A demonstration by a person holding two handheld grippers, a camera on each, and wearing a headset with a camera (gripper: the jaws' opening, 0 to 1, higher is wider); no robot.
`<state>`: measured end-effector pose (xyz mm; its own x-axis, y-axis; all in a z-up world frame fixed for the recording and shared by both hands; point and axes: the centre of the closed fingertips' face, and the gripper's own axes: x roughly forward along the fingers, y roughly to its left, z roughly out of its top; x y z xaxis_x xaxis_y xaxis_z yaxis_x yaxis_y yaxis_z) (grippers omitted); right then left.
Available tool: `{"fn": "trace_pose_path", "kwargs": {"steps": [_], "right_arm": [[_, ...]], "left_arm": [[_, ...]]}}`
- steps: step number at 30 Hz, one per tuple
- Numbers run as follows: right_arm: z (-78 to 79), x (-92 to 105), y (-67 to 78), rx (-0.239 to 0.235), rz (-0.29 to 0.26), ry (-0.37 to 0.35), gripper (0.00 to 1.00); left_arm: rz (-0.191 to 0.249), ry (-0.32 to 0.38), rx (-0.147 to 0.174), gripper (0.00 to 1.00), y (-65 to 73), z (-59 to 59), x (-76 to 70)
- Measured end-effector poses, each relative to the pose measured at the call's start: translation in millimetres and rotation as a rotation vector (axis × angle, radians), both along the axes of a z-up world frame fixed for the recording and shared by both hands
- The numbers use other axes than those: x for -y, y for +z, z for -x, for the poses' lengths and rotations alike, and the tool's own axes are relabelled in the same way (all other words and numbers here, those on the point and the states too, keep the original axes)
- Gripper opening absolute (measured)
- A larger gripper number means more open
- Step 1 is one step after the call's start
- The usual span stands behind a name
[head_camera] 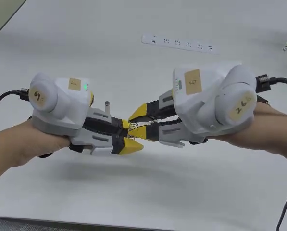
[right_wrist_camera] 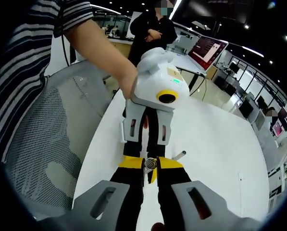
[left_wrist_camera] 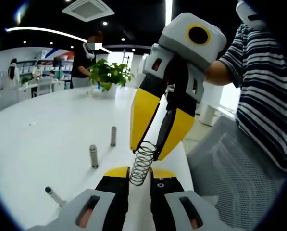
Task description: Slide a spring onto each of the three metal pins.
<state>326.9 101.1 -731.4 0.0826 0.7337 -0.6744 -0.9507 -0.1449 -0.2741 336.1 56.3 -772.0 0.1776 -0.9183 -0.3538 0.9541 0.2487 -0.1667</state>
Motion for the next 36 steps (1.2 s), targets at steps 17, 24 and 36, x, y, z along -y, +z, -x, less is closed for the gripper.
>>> {"fn": "trace_pose_path", "kwargs": {"steps": [17,24,36], "right_arm": [[-6.7,-3.9,-1.6,0.025,0.028,0.021,0.07],[-10.1,-3.7,-3.8,0.028,0.026,0.008,0.07],[-21.1,-0.8,-8.5,0.027,0.027,-0.027,0.07]], "left_arm": [[-0.031,0.092,0.006,0.31,-0.4,-5.4,-26.7],[-0.034,0.168,0.005,0.44,-2.0,-11.4,-52.4],[-0.027,0.268,0.026,0.73,-1.4,-13.6,-85.8]]}}
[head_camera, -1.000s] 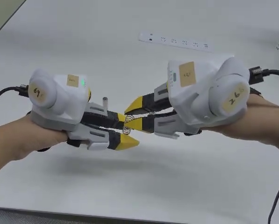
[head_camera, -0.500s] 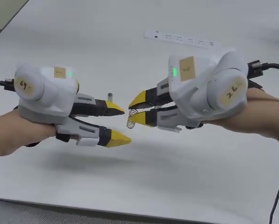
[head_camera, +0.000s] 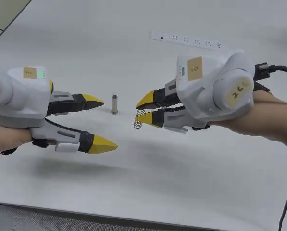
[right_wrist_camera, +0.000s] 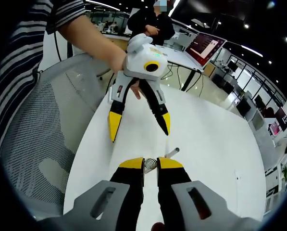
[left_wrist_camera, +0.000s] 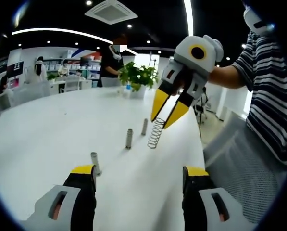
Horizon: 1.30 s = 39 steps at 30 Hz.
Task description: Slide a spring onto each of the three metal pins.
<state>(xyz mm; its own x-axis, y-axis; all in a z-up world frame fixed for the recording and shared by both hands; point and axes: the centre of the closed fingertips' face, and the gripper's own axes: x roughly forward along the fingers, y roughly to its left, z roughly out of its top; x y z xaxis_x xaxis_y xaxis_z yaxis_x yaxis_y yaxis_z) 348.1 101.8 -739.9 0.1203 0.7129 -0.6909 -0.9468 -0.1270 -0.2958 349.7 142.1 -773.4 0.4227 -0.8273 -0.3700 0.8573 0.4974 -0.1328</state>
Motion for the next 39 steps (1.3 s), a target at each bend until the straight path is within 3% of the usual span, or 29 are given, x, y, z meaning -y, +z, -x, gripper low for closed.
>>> {"fn": "trace_pose_path", "kwargs": {"steps": [10,16,20,23,26,39], "right_arm": [[-16.6,-10.1,-0.2,-0.001,-0.007,-0.023,0.07],[-33.4,-25.2,3.1,-0.008,-0.012,-0.030,0.07],[-45.0,-38.5,3.4,-0.052,-0.016,-0.055,0.07],[-53.2,-46.3,2.4,-0.036,0.008,-0.048,0.07],[-65.1,-54.6,3.4,-0.053,0.006,-0.051,0.07],[-73.8,-65.7,-10.2,-0.061,0.036,-0.054,0.07]], "left_arm": [[0.013,0.059,-0.006,0.97,0.6,-0.5,-15.3],[0.006,0.072,-0.011,0.98,-3.0,1.8,-19.1],[0.011,0.080,-0.015,0.98,-2.2,3.7,-19.6],[0.014,0.087,-0.015,0.98,-1.1,4.5,-21.1],[0.014,0.094,-0.015,0.98,0.1,5.7,-24.3],[0.013,0.115,-0.006,0.98,5.6,4.5,-38.2]]}}
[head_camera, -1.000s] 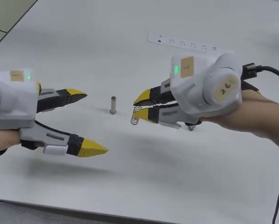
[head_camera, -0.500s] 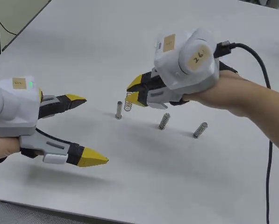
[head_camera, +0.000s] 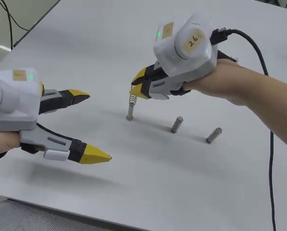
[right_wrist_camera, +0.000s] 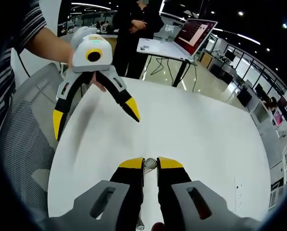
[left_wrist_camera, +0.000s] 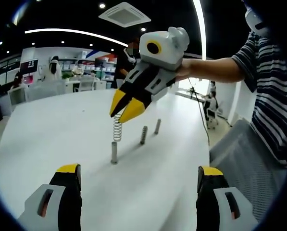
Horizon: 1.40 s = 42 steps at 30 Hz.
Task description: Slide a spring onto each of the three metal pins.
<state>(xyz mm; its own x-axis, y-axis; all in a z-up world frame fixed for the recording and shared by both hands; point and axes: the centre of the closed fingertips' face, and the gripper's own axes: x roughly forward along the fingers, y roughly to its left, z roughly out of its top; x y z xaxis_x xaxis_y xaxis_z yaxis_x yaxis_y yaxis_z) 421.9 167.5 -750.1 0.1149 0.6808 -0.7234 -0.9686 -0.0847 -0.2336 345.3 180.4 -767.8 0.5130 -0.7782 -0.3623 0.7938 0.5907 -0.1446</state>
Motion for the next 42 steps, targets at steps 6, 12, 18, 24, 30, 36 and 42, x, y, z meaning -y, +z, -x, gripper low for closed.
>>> {"fn": "trace_pose_path", "kwargs": {"steps": [6,12,18,24,30,36,42], "right_arm": [[-4.9,0.8,-4.7,0.001,0.011,-0.008,0.07],[-1.4,-1.9,-7.7,-0.006,0.011,-0.011,0.07],[1.9,-1.6,-16.5,-0.017,0.030,-0.012,0.07],[2.3,-2.6,-35.2,-0.034,0.048,-0.016,0.07],[3.7,-0.7,-50.1,-0.052,0.062,-0.034,0.07],[3.3,2.5,-58.3,-0.057,0.065,-0.049,0.08],[5.0,3.1,-61.7,-0.065,0.049,-0.053,0.08]], "left_arm": [[-0.003,-0.005,-0.002,0.98,-1.2,-0.6,-0.7],[0.001,-0.001,0.003,0.98,0.3,-2.4,-1.9],[0.000,0.009,0.003,0.98,0.2,-2.8,-6.2],[-0.001,0.018,0.003,0.98,-0.6,-2.7,-8.8],[-0.001,0.027,0.002,0.98,-1.3,-2.5,-10.6],[-0.001,0.028,-0.002,0.98,-3.0,-2.9,-9.4],[0.004,0.025,-0.005,0.98,-3.5,-4.7,-5.1]]}}
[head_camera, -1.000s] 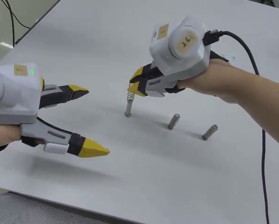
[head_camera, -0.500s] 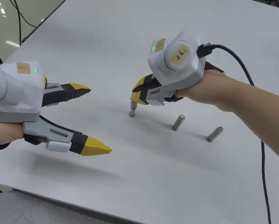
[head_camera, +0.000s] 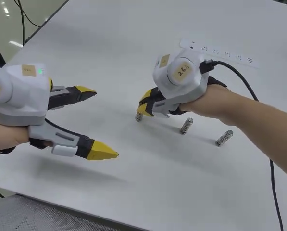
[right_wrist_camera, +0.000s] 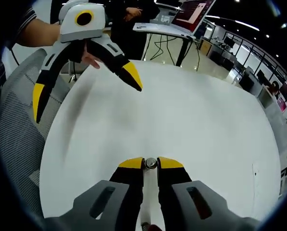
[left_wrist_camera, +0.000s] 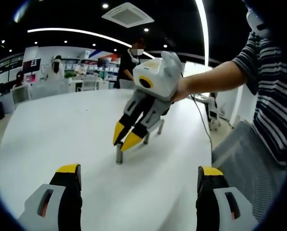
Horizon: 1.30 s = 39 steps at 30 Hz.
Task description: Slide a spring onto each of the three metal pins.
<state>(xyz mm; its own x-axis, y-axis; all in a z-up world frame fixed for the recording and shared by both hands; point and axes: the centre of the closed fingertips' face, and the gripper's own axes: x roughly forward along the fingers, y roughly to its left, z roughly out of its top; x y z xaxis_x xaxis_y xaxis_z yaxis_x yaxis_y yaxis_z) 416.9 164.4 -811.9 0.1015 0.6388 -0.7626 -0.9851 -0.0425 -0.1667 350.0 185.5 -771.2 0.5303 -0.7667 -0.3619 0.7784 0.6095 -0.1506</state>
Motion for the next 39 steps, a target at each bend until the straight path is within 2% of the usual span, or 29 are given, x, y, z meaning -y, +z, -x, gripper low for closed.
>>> {"fn": "trace_pose_path", "kwargs": {"steps": [2,9,11,16,19,21,24,30,36,39], "right_arm": [[-1.0,1.1,-0.3,0.000,0.007,-0.009,0.08],[-2.6,-0.1,8.4,0.003,-0.050,-0.031,0.12],[-3.4,2.4,14.2,-0.003,-0.079,-0.060,0.14],[3.5,13.5,36.7,-0.009,-0.195,-0.110,0.21],[8.8,24.6,51.3,-0.013,-0.280,-0.143,0.27],[4.8,35.0,51.6,-0.020,-0.317,-0.168,0.32],[9.3,49.8,56.0,-0.022,-0.348,-0.210,0.38],[17.2,78.3,61.8,-0.023,-0.401,-0.273,0.53],[17.2,111.3,67.1,-0.015,-0.477,-0.377,0.75],[20.5,126.7,64.9,-0.025,-0.494,-0.415,0.85]], "left_arm": [[0.002,0.000,0.000,0.98,0.6,-1.3,1.2],[0.012,-0.002,0.008,0.97,8.3,-6.8,7.1],[0.018,-0.001,0.014,0.97,12.0,-9.1,9.1],[0.039,0.003,0.025,0.98,19.2,-14.8,14.2],[0.045,0.002,0.029,0.97,21.8,-18.5,19.3],[0.050,0.005,0.033,0.97,23.4,-20.8,22.5],[0.069,-0.002,0.038,0.97,26.8,-22.3,31.4],[0.057,-0.025,0.042,0.98,27.8,-22.7,42.0],[0.043,-0.035,0.050,0.98,29.8,-23.7,43.2],[0.039,-0.037,0.048,0.98,30.4,-23.6,42.8]]}}
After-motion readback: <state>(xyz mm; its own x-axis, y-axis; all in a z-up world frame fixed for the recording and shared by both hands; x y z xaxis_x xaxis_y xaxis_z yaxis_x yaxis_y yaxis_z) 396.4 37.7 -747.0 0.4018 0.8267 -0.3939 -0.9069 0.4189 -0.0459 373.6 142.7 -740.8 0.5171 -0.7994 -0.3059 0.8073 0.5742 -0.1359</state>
